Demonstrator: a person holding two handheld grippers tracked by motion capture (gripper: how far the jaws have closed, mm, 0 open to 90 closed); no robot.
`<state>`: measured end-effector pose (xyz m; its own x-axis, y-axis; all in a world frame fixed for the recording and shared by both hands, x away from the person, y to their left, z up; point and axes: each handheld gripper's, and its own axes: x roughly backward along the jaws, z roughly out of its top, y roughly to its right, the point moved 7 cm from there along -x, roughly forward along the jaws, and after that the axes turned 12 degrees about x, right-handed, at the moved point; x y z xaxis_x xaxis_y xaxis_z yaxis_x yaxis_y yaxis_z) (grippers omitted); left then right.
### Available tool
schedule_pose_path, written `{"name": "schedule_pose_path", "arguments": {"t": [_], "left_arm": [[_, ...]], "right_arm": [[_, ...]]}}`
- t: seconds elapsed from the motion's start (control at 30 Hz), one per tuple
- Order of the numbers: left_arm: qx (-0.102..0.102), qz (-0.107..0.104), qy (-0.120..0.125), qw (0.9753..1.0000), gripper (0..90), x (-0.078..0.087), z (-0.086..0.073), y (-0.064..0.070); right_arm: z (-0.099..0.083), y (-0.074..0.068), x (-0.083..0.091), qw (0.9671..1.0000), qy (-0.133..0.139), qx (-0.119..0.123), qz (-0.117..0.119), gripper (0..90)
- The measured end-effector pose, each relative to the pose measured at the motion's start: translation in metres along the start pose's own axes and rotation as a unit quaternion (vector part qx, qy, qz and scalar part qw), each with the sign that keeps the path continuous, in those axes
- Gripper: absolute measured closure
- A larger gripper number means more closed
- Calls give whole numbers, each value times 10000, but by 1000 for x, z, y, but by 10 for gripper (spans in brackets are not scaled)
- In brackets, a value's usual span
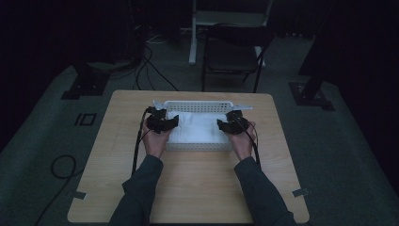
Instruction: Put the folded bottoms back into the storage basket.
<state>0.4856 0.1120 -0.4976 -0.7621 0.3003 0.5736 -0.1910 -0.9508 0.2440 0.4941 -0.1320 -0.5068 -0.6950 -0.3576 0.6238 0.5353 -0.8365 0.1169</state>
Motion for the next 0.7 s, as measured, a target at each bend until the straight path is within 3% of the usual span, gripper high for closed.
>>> {"name": "schedule_pose_path", "arguments": {"t": [0.27, 0.6, 0.7], "left_arm": [[-313, -132, 137, 9993, 391, 18, -14, 1], [-288, -490, 354, 9978, 388, 46, -36, 10], [-384, -540, 405, 9970, 385, 52, -46, 15]], "right_arm": [[-5, -3, 21, 9997, 221, 82, 74, 478], [-23, -13, 50, 9983, 533, 202, 143, 466], [-28, -17, 57, 9977, 568, 324, 180, 462]]}}
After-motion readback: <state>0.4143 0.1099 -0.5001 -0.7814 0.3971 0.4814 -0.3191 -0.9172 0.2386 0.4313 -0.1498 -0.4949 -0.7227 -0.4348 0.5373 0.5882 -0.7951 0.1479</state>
